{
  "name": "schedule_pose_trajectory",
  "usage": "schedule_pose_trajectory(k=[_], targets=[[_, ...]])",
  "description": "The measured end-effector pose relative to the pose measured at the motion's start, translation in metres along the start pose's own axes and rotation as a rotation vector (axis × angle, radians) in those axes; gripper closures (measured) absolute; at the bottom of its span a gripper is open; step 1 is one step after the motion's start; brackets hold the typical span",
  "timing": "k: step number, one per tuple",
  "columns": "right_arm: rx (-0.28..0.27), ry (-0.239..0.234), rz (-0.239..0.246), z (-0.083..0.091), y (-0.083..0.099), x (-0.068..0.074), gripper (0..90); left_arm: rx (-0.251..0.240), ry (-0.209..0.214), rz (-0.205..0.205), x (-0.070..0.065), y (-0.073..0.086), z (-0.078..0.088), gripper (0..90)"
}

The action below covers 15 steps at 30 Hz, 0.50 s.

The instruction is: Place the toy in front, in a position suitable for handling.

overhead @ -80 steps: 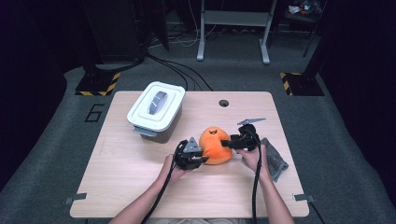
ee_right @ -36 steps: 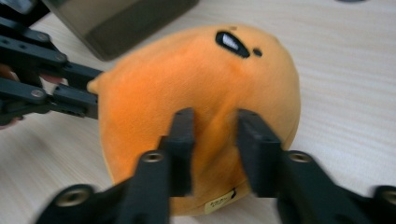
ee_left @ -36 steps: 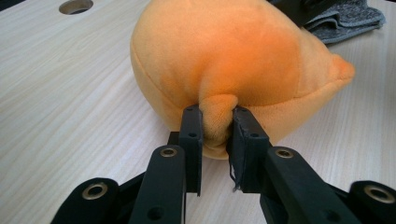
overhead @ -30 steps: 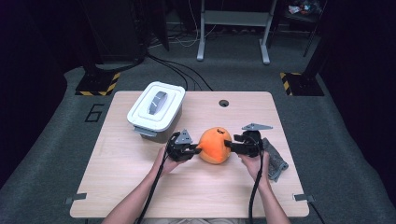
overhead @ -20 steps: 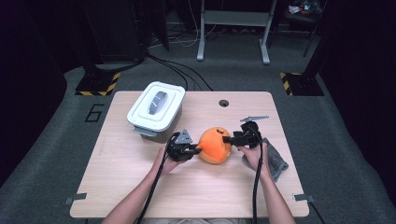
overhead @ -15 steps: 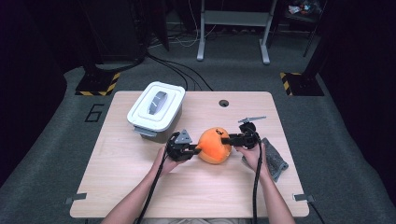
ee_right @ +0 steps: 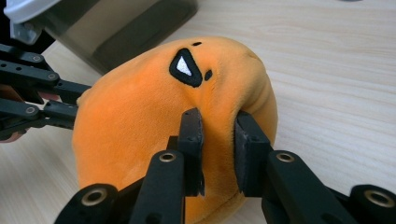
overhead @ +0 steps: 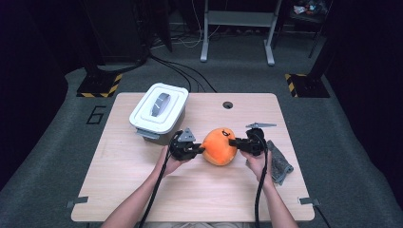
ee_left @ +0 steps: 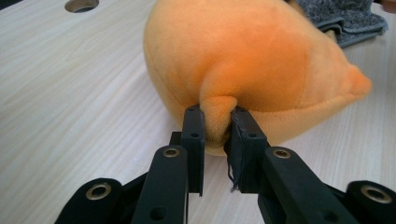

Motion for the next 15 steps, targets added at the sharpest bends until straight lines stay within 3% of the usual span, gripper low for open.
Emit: schedule_pose_trajectory(k=[3,8,15], targets=[[-0.037,0.041,-0.023,0.008,0.004,0.01,74.4,0.012,-0.003,0.002,0.004,-0.005,-0.003,76.8],[-0.039,0.103,-0.042,0.009,0.021,0.016,74.2,0.068,0.002,-0.008,0.012,-0.008,-0.016,76.1],[-0.066,0.109,-0.092,0.004,0.031,0.009,73.5,0.054,-0.033,0.031,0.016,-0.008,-0.022,71.4]])
Point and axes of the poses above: each handheld gripper's, and its own axes: z roughly backward along the jaws, y roughly out of its underside, x roughly to its left, the point moved 2 cm from there along -z, roughly forward along the jaws, and after that the axes turned 6 degrees about -x, right-handed, at the moved point
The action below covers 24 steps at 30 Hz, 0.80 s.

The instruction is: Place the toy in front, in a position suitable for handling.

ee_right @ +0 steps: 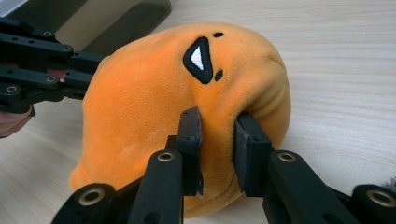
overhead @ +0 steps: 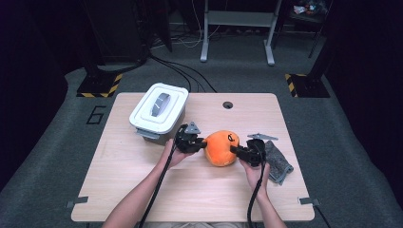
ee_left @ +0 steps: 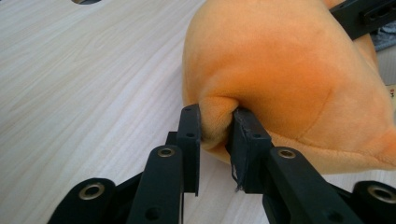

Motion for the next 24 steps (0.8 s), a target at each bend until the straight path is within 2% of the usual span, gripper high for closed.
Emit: schedule_pose_trajectory(k=[4,7,8,9,14,18,20,21,23,24], targets=[[-0.015,-0.004,-0.031,0.002,0.001,-0.005,72.3,-0.025,-0.034,0.07,0.002,0.004,0.009,45.5],[-0.024,-0.007,-0.04,0.003,0.002,-0.008,71.6,-0.059,-0.044,0.097,-0.003,0.008,0.019,36.4],[-0.021,-0.006,-0.052,0.003,0.002,-0.007,71.5,-0.066,-0.045,0.098,-0.008,0.01,0.022,34.9],[-0.028,-0.003,-0.044,0.003,0.002,-0.007,71.5,-0.087,-0.063,0.091,-0.014,0.012,0.026,33.4],[-0.034,0.0,-0.04,0.002,0.002,-0.004,71.3,-0.143,-0.062,0.092,-0.038,0.018,0.035,31.1],[-0.034,0.011,-0.035,0.002,0.002,-0.003,71.0,-0.147,-0.043,0.074,-0.06,0.021,0.033,30.8],[-0.035,0.018,-0.03,0.002,0.002,-0.002,70.7,-0.145,-0.057,0.052,-0.069,0.022,0.029,30.4],[-0.035,0.019,-0.031,0.001,0.002,-0.002,70.5,-0.137,-0.044,0.053,-0.073,0.022,0.027,30.4],[-0.037,0.021,-0.038,0.001,0.002,-0.001,70.2,-0.112,-0.063,0.029,-0.082,0.023,0.02,30.5],[-0.04,0.024,-0.04,0.0,0.002,-0.001,70.0,-0.1,-0.057,0.028,-0.084,0.023,0.017,31.3]])
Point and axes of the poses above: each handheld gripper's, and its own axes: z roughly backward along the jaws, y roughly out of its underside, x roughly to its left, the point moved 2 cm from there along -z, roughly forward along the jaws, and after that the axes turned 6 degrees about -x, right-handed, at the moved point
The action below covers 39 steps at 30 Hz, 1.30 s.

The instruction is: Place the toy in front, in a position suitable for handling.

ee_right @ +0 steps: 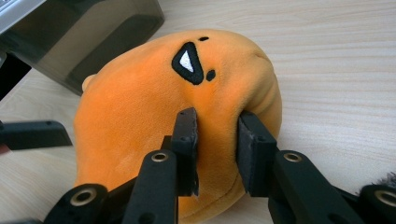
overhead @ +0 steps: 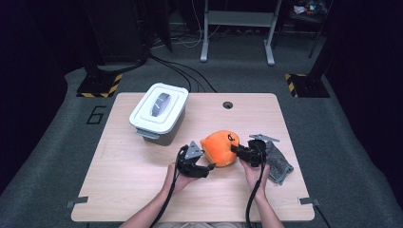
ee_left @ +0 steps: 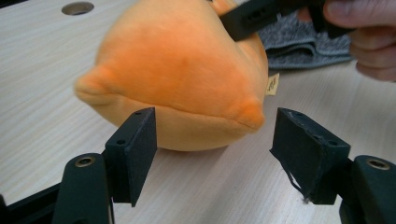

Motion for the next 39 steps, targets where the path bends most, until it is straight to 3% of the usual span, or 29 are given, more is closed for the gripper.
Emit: schedule_pose_trajectory(k=[4,9,11,14,19,23,26,29,33,39], targets=[[-0.001,0.008,0.01,0.0,0.0,0.001,69.4,0.01,-0.079,-0.034,-0.008,0.002,-0.012,39.2],[0.005,-0.004,0.011,0.0,0.002,-0.002,66.6,0.009,-0.045,-0.023,-0.002,0.002,-0.013,63.6],[0.012,-0.007,0.013,0.0,0.001,-0.002,60.9,0.008,-0.035,-0.018,0.0,0.003,-0.014,68.5],[0.019,-0.012,0.037,0.002,-0.005,-0.005,45.1,0.015,-0.023,-0.016,0.003,0.003,-0.013,72.4],[0.028,-0.033,0.056,0.003,-0.025,-0.014,35.4,0.018,-0.004,-0.006,0.008,0.004,-0.012,73.4],[0.087,-0.048,0.073,-0.01,-0.04,-0.022,27.4,0.011,-0.001,-0.002,0.009,0.004,-0.013,73.5],[0.149,-0.081,0.06,-0.02,-0.045,-0.026,28.3,0.011,0.007,0.003,0.012,0.004,-0.013,73.8],[0.189,-0.152,0.028,-0.029,-0.042,-0.031,45.8,0.009,0.01,0.013,0.014,0.004,-0.013,74.0],[0.164,-0.167,0.046,-0.029,-0.036,-0.03,68.0,0.008,0.018,0.006,0.016,0.004,-0.014,76.1],[0.102,-0.146,0.062,-0.019,-0.036,-0.024,75.5,0.002,0.027,-0.031,0.019,-0.005,-0.009,78.2]])
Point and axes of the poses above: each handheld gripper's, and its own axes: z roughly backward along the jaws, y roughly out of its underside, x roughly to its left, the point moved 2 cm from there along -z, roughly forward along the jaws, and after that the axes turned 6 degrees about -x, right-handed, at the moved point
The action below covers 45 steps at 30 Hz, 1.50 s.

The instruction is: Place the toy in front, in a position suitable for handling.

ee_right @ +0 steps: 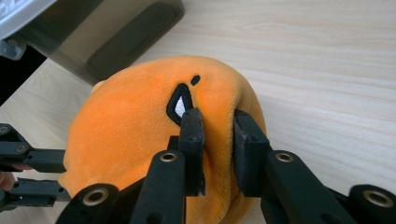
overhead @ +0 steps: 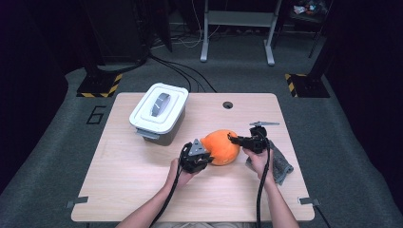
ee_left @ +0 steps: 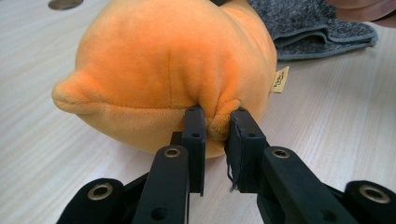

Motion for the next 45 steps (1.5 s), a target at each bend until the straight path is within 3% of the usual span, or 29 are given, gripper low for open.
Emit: schedule_pose_trajectory(k=[5,6,8,9,12,16,20,26,29,34,38,45], targets=[[-0.07,0.061,-0.016,0.016,0.003,0.013,75.0,-0.005,0.019,-0.015,0.011,-0.008,0.006,78.0],[-0.088,0.075,-0.01,0.02,0.003,0.017,74.9,-0.001,0.044,-0.022,0.013,-0.009,0.007,78.0],[-0.114,0.103,-0.001,0.025,0.007,0.023,74.8,0.004,0.038,-0.022,0.016,-0.01,0.008,78.0],[-0.12,0.112,-0.011,0.026,0.01,0.026,74.9,0.018,0.058,-0.025,0.018,-0.01,0.008,77.9],[-0.113,0.155,-0.004,0.021,0.021,0.028,74.9,0.036,0.057,-0.014,0.022,-0.005,0.005,77.7],[-0.132,0.127,-0.035,0.015,0.033,0.022,71.8,0.025,0.063,0.008,0.025,0.001,0.002,76.3],[-0.138,0.133,-0.013,0.021,0.029,0.022,56.2,0.024,0.063,0.011,0.023,0.001,0.003,71.8],[-0.088,0.164,0.042,0.037,0.023,0.017,25.2,0.015,0.051,0.016,0.024,0.002,0.004,63.6],[-0.083,0.172,0.049,0.047,0.024,0.011,16.5,0.017,0.051,0.011,0.023,0.001,0.004,58.3],[-0.077,0.225,0.088,0.066,0.028,0.001,8.1,0.028,0.051,0.003,0.02,0.0,0.004,55.2],[-0.033,0.287,0.135,0.08,0.031,-0.008,4.3,0.031,0.053,-0.01,0.017,-0.001,0.005,61.6],[0.046,0.374,0.148,0.089,0.04,-0.028,2.5,0.029,0.049,-0.023,0.015,-0.001,0.005,71.0]])
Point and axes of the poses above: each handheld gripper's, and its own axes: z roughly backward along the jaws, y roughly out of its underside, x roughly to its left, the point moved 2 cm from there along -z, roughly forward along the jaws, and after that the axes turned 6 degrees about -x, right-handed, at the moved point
